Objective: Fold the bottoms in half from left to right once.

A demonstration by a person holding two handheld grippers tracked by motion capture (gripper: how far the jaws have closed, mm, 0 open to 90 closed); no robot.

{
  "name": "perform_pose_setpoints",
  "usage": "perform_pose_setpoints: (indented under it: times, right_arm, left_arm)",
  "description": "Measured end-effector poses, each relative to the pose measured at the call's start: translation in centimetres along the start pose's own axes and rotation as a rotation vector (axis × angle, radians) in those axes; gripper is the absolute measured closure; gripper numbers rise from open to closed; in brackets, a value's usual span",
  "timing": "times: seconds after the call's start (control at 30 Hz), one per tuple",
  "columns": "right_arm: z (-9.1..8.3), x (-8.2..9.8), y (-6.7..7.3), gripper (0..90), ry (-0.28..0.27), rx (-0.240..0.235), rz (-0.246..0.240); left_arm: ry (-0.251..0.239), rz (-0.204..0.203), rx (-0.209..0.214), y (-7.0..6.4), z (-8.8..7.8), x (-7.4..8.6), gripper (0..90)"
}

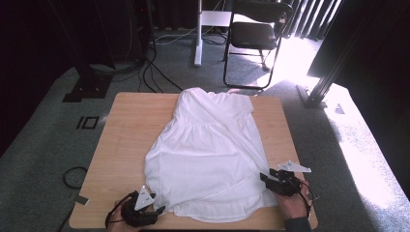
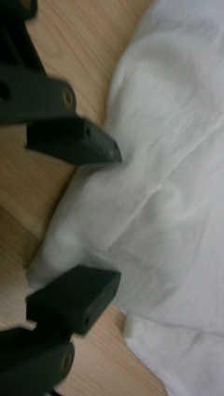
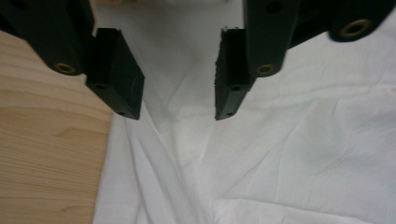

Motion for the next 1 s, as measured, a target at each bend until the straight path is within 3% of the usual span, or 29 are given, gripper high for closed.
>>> perform_pose_setpoints:
  times: [0.03, 0.13, 0.17, 0.2, 0.23, 0.27, 0.3, 0.33, 0.4, 0.43, 0.47, 0.5, 0.53, 0.57, 0.6, 0.63, 0.7, 0.77, 0.8, 0.83, 0.87, 0.9, 1.0]
  right_arm:
    - [1.5, -0.2, -0.1, 46.7, 0.021, -0.001, 0.000]
    - [2.6, 0.0, 0.0, 48.0, 0.057, -0.011, -0.003]
    - [3.6, 0.7, 0.0, 72.8, 0.133, -0.011, -0.010]
    - [3.6, 0.7, 0.0, 72.8, 0.133, -0.011, -0.010]
    - [3.2, 0.9, 0.5, 86.2, 0.132, -0.023, -0.022]
    - [3.2, 0.9, 0.5, 86.2, 0.132, -0.023, -0.022]
    - [1.9, 0.8, 0.8, 88.7, 0.097, -0.028, -0.020]
    - [1.9, 0.8, 0.8, 88.7, 0.097, -0.028, -0.020]
    - [0.1, 0.7, 0.7, 89.0, 0.061, -0.024, -0.012]
    - [-1.7, 0.8, 0.5, 89.1, 0.035, -0.023, -0.001]
    - [-1.7, 0.8, 0.5, 89.1, 0.035, -0.023, -0.001]
    - [-3.9, 1.0, 0.4, 89.1, -0.004, -0.050, 0.031]
    - [-3.9, 1.0, 0.4, 89.1, -0.004, -0.050, 0.031]
    - [-5.4, 1.2, 0.5, 89.0, -0.023, -0.093, 0.065]
    - [-5.4, 1.2, 0.5, 89.0, -0.023, -0.093, 0.065]
    - [-6.6, 1.8, 0.6, 88.4, -0.019, -0.122, 0.080]
    - [-7.1, 2.4, 0.6, 88.0, -0.005, -0.129, 0.072]
    - [-7.5, 3.8, 0.1, 81.1, 0.051, -0.089, 0.061]
    - [-7.5, 3.8, 0.1, 81.1, 0.051, -0.089, 0.061]
    - [-7.4, 4.3, -0.7, 74.7, 0.073, -0.048, 0.067]
    - [-7.4, 4.3, -0.7, 74.7, 0.073, -0.048, 0.067]
    - [-7.2, 4.5, -1.2, 64.5, 0.093, 0.001, 0.042]
    - [-7.0, 4.0, -1.1, 59.3, 0.067, 0.008, 0.040]
  left_arm:
    - [-0.003, -0.007, 0.020, 0.1, 0.0, -0.1, 64.2]
    - [-0.014, -0.017, 0.026, 0.3, -0.1, -0.2, 82.9]
    - [-0.055, -0.033, 0.028, 0.5, -0.6, -0.6, 84.4]
    - [-0.055, -0.033, 0.028, 0.5, -0.6, -0.6, 85.1]
    - [-0.134, -0.076, 0.025, 1.1, -1.9, -1.1, 85.4]
    - [-0.134, -0.076, 0.025, 1.1, -1.9, -1.1, 85.7]
    - [-0.193, -0.104, -0.004, 1.9, -3.1, -1.4, 85.8]
    - [-0.193, -0.104, -0.004, 1.9, -3.1, -1.4, 85.8]
    - [-0.228, -0.110, -0.035, 2.7, -4.1, -1.6, 85.9]
    - [-0.261, -0.126, -0.063, 3.5, -5.0, -1.8, 85.9]
    - [-0.261, -0.126, -0.063, 3.5, -5.0, -1.8, 85.8]
    - [-0.282, -0.132, -0.088, 4.0, -5.6, -2.0, 85.5]
    - [-0.282, -0.132, -0.088, 4.0, -5.6, -2.0, 84.7]
    - [-0.276, -0.134, -0.101, 4.3, -5.8, -2.1, 83.2]
    - [-0.276, -0.134, -0.101, 4.3, -5.8, -2.1, 81.7]
    - [-0.272, -0.145, -0.123, 4.6, -5.8, -2.0, 80.6]
    - [-0.263, -0.148, -0.134, 4.7, -5.8, -1.9, 78.1]
    - [-0.268, -0.157, -0.156, 5.0, -5.9, -1.8, 64.2]
    - [-0.268, -0.157, -0.156, 5.0, -5.9, -1.8, 59.9]
    - [-0.262, -0.167, -0.168, 5.3, -5.8, -1.7, 57.9]
    - [-0.262, -0.167, -0.168, 5.3, -5.8, -1.7, 57.1]
    - [-0.255, -0.172, -0.176, 5.5, -5.5, -1.8, 55.1]
    - [-0.240, -0.177, -0.179, 5.8, -5.1, -1.9, 51.2]
Point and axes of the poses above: each handheld gripper's, and its own axes: z roughly forward along the jaws, x roughly out of its underside, y roughly to its left, the point moved 7 cm from there along z, roughly forward along the jaws, and after that the axes turned 9 degrees about -y, right-handed, at the moved point
